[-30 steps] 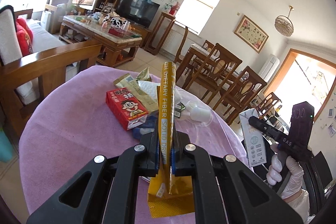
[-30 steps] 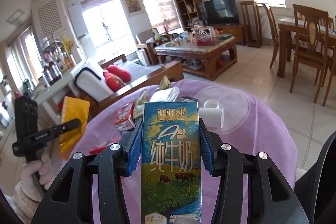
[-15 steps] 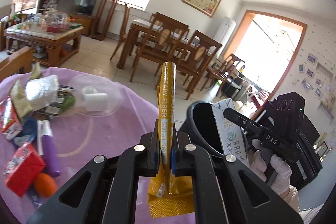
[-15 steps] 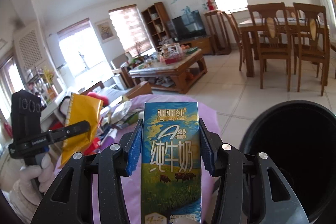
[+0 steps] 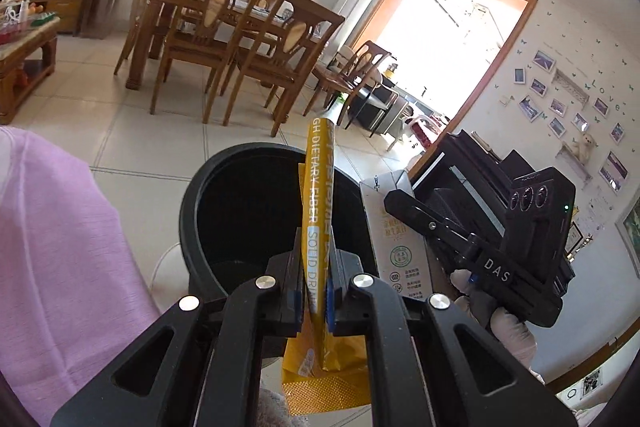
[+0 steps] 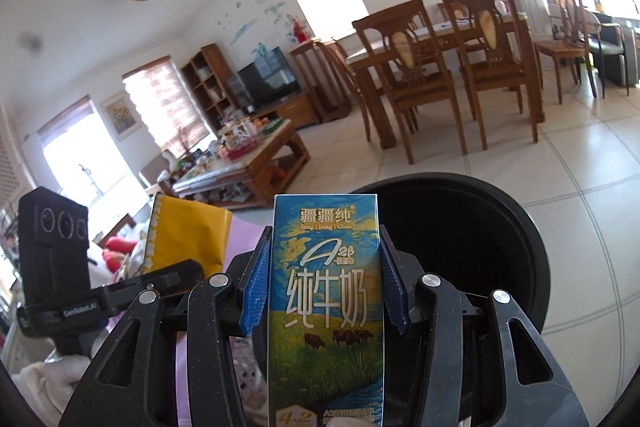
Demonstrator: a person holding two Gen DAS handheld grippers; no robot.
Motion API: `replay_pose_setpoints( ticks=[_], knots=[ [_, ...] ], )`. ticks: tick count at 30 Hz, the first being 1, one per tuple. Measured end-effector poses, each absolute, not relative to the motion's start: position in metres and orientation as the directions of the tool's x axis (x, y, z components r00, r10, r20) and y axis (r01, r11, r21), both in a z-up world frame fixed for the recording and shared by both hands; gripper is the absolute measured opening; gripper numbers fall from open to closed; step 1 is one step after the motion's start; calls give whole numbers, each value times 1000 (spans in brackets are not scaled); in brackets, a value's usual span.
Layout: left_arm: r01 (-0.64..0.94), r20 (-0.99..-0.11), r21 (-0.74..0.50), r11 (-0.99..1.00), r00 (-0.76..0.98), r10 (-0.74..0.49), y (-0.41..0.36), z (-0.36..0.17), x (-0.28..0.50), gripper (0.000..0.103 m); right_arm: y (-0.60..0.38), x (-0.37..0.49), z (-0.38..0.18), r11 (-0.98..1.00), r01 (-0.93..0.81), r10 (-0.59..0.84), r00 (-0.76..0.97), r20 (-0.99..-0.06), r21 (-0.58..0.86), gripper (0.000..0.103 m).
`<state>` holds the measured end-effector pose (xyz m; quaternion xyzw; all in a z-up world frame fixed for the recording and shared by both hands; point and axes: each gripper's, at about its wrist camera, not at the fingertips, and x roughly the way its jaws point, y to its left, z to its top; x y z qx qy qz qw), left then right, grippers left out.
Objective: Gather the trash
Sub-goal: 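Carry both items to the black bin and release them inside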
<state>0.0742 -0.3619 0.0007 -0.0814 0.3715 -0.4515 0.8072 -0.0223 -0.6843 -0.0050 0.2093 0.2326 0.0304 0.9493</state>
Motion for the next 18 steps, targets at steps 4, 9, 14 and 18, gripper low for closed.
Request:
replay_pose_setpoints(
  ticks=[4, 9, 14, 18],
  knots=[
    [673, -554, -456, 582, 297, -778, -385, -14, 84, 8, -698, -19, -26, 898, 79, 138, 884, -447, 433, 49],
    [677, -590, -430, 598, 291, -753, -406, -27, 86, 8, -696, -5, -38, 891, 105, 126, 877, -463, 442, 49],
    [671, -619, -412, 617, 290, -730, -414, -39, 92, 9, -694, -5, -45, 888, 132, 103, 877, -470, 441, 49],
    [669, -644, -384, 636, 300, -704, -420, -44, 94, 9, -696, -2, -53, 884, 145, 97, 872, -479, 443, 49]
  ],
)
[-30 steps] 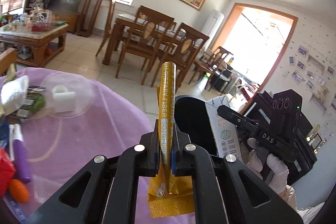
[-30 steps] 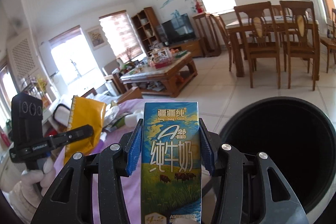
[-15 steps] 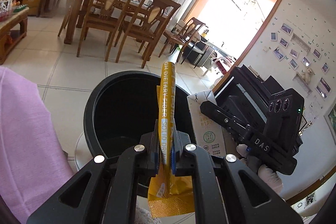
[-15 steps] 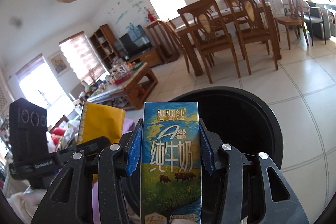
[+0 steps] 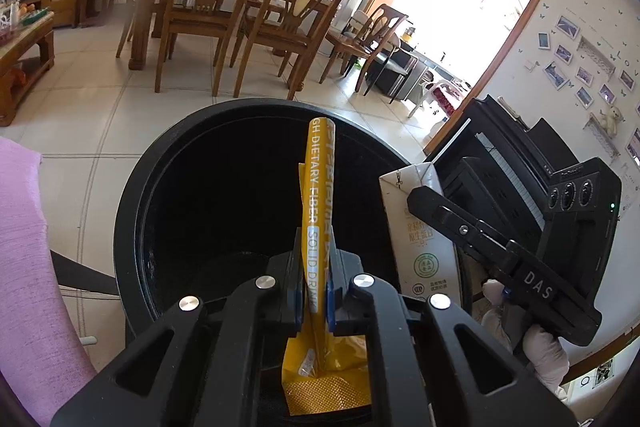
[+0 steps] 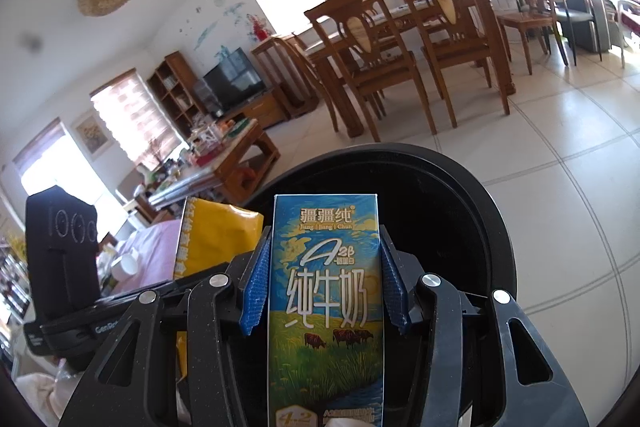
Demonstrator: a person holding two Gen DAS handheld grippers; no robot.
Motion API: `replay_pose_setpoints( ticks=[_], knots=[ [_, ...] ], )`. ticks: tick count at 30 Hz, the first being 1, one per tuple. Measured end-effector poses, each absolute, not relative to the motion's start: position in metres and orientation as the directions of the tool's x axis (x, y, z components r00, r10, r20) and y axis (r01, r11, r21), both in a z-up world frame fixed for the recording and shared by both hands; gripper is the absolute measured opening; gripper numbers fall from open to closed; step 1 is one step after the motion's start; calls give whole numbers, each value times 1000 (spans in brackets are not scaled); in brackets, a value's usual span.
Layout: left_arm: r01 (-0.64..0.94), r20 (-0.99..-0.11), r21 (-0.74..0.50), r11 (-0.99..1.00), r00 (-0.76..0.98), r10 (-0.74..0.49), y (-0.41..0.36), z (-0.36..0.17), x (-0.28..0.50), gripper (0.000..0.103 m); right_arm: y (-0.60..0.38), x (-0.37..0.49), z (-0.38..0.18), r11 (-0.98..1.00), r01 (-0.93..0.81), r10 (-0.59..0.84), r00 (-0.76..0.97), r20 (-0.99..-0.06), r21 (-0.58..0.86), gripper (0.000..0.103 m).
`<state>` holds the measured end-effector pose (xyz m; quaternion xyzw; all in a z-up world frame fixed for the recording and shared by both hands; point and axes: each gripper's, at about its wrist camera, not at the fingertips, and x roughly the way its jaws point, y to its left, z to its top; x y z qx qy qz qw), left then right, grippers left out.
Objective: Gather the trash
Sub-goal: 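Carry both items to the black bin and release them inside, then return both open grippers to the table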
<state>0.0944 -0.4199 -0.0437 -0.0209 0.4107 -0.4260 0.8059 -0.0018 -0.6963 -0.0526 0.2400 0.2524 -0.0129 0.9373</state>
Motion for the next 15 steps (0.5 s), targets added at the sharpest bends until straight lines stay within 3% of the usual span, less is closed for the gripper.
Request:
replay_pose_setpoints(
  ticks=[11, 14, 15],
  knots=[
    [683, -684, -281, 674, 349, -640, -429, -39, 89, 12, -689, 5, -55, 889, 139, 100, 871, -480, 437, 51],
    [686, -689, -262, 679, 360, -629, -426, -36, 85, 13, -685, 2, -53, 889, 131, 101, 877, -469, 438, 61],
    [687, -691, -259, 679, 360, -627, -425, -35, 84, 20, -684, 1, -51, 891, 128, 101, 880, -464, 437, 61]
  ],
)
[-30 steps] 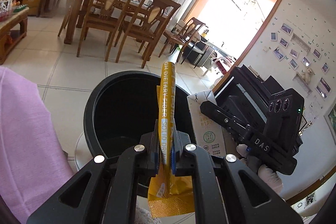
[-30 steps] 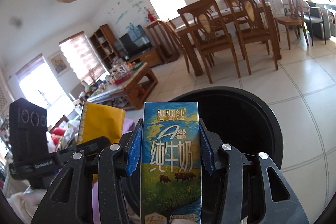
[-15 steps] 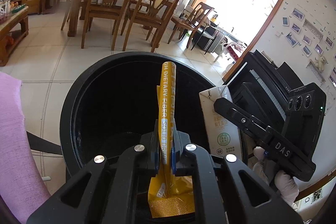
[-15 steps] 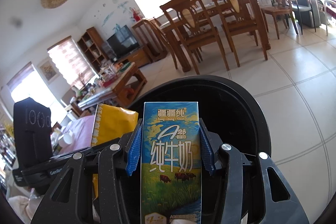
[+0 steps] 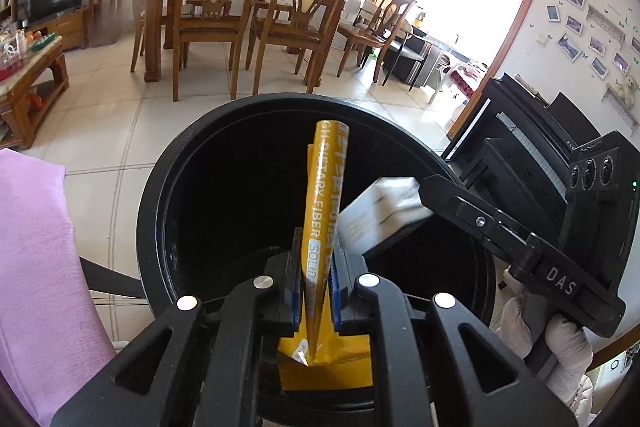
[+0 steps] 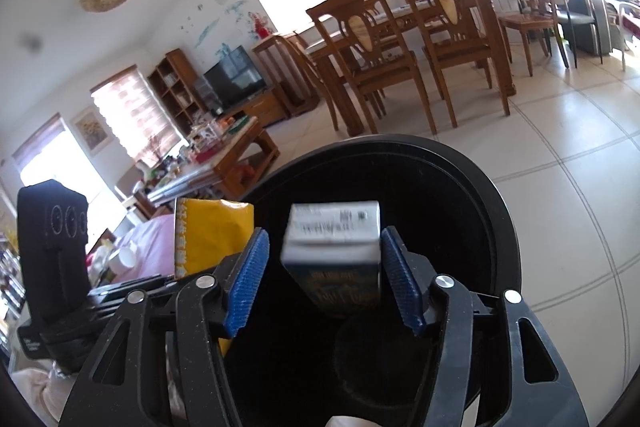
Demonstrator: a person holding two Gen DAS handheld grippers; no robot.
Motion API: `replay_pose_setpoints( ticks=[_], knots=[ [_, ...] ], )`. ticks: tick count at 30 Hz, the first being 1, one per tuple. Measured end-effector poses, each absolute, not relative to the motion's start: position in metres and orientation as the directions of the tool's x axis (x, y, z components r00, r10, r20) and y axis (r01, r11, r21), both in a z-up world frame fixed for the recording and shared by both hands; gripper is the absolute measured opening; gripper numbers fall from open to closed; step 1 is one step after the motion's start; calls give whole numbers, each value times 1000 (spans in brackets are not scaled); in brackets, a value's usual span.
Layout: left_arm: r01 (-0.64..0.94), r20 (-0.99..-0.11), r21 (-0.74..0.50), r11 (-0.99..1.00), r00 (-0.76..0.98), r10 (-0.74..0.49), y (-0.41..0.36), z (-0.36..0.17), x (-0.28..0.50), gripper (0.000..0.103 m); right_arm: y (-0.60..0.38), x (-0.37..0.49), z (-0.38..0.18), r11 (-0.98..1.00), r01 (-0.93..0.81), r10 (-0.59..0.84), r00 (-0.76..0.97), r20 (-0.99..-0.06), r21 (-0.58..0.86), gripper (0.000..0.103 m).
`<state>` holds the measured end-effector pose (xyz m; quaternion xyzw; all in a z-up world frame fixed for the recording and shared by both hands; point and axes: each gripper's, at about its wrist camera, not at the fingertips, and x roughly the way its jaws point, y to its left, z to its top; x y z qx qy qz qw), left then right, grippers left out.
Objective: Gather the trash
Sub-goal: 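Return both open grippers to the table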
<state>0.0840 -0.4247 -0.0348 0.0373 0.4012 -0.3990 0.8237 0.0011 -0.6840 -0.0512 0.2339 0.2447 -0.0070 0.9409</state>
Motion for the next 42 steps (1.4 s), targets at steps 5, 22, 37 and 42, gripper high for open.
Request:
replay_pose_setpoints(
  ticks=[5, 22, 37, 42],
  knots=[
    [676, -634, -189, 713, 470, -614, -406, -17, 67, 77, -674, -12, -37, 893, 121, 88, 898, -432, 433, 69],
    [647, -478, -33, 762, 659, -580, -292, 50, 1, 92, -550, -12, 23, 934, -33, 169, 918, -358, 357, 82],
    [424, -520, -77, 902, 755, -399, -122, 39, 6, 92, -346, 40, 29, 899, -346, 435, 783, -445, 269, 81],
    [313, -577, -95, 945, 756, -309, -57, 22, 17, 92, -293, 43, 16, 874, -444, 477, 709, -518, 197, 81]
  ],
)
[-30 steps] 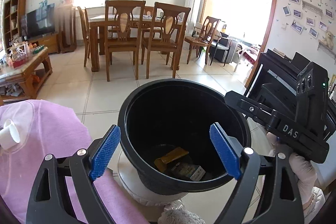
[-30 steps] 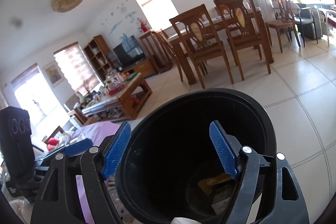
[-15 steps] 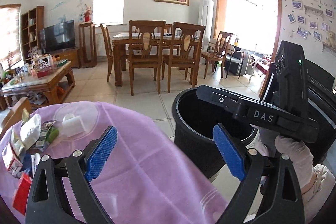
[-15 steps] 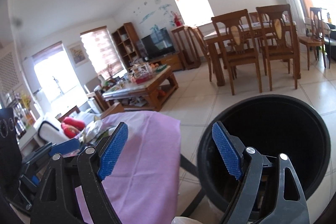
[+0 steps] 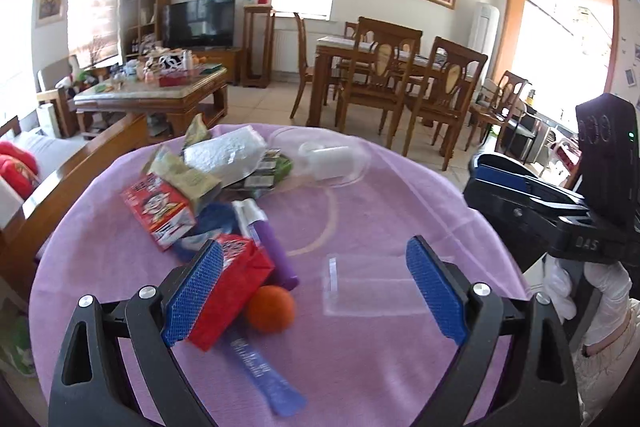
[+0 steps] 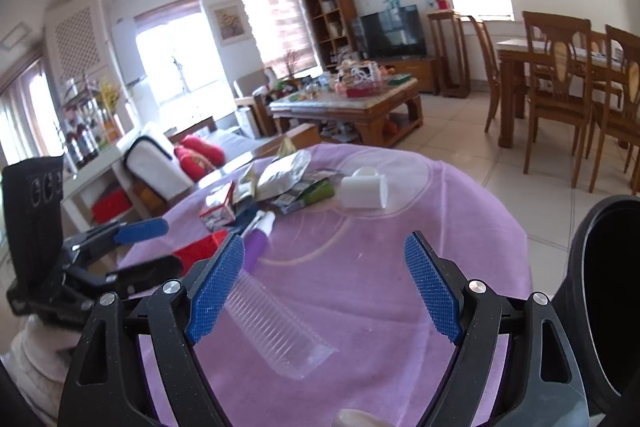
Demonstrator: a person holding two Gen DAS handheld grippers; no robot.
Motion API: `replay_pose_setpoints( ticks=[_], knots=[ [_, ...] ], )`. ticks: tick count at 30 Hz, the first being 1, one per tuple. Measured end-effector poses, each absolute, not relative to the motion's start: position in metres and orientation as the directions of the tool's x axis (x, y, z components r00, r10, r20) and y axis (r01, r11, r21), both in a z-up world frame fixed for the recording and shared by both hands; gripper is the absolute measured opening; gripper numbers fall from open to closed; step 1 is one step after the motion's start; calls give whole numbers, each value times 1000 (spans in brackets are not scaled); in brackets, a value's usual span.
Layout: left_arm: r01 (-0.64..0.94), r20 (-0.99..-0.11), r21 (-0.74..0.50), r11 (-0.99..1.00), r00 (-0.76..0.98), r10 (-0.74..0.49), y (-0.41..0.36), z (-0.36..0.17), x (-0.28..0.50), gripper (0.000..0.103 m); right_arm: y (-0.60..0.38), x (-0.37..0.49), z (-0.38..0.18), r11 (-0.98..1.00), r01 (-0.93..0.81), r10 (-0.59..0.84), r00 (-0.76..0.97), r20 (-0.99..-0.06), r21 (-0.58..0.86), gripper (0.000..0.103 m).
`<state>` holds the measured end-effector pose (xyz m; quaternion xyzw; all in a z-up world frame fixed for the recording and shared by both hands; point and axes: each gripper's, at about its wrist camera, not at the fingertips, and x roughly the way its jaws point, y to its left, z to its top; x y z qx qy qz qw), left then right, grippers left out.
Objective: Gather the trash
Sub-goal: 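Return both open grippers to the table, then grasp the red milk box with the left gripper while the right gripper grasps the clear plastic tray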
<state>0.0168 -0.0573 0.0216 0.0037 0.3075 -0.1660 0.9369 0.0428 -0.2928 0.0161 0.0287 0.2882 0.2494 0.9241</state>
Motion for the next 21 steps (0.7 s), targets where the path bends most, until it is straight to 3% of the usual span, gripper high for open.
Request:
replay_pose_setpoints(
  ticks=[3, 14, 18, 19, 21],
  knots=[
    [254, -609, -56, 966, 757, -235, -34, 13, 23, 92, -269, 43, 5, 851, -499, 495, 661, -564, 162, 81],
    [266, -693, -79, 961, 678, -245, 12, -20, 31, 91, -210, 37, -40, 725, -673, 391, 575, -719, -143, 81],
    [317, -721, -38, 948, 648, -246, 3, -27, 39, 91, -200, 43, -53, 701, -694, 359, 545, -757, -167, 81],
    [319, -726, -30, 947, 644, -240, 1, -28, 42, 90, -199, 44, -54, 698, -696, 353, 539, -764, -168, 81],
    [328, -745, -54, 943, 616, -257, 0, -31, 49, 77, -200, 45, -56, 702, -689, 337, 545, -768, -181, 67]
  ],
)
